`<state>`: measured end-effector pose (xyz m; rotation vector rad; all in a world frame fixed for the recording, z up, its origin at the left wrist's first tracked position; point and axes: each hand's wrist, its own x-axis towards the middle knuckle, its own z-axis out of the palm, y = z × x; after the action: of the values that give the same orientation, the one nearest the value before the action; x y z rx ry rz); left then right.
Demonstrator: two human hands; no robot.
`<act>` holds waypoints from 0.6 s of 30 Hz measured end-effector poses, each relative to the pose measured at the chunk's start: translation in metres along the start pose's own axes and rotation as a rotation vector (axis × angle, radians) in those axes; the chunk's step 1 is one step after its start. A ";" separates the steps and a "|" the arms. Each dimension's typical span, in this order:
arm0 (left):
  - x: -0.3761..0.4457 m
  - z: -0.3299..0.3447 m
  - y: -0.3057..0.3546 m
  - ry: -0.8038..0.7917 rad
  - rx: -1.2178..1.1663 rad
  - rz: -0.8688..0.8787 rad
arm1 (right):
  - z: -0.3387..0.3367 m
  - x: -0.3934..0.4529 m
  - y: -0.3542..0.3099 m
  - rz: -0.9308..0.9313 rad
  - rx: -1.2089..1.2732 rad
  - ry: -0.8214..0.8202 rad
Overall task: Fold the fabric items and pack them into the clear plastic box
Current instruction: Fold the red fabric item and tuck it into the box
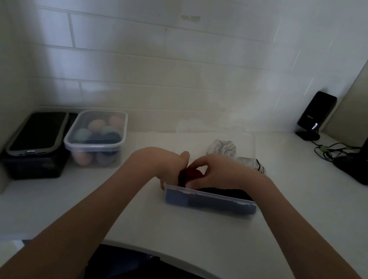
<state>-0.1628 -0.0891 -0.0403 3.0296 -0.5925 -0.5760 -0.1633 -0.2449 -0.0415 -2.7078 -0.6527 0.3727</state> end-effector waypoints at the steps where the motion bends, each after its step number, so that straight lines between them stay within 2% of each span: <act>1: 0.000 0.000 0.000 0.002 0.000 -0.002 | -0.003 -0.002 -0.001 -0.002 0.030 0.025; 3: -0.001 0.000 0.000 0.004 0.012 -0.011 | -0.009 -0.004 -0.003 -0.011 0.025 0.027; 7: -0.001 -0.001 0.001 -0.014 0.038 -0.021 | -0.006 -0.004 -0.010 0.019 -0.276 -0.090; 9: -0.002 -0.001 0.000 -0.011 0.042 -0.017 | -0.003 -0.002 -0.012 0.028 -0.350 -0.132; 14: -0.005 -0.002 0.001 -0.005 0.023 0.001 | -0.004 0.004 -0.009 0.057 -0.260 -0.222; 18: -0.005 -0.001 0.000 -0.003 0.010 0.002 | 0.001 0.002 -0.001 0.017 -0.188 -0.137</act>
<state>-0.1665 -0.0870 -0.0381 3.0378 -0.5996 -0.5798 -0.1625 -0.2431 -0.0427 -2.8863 -0.7364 0.5294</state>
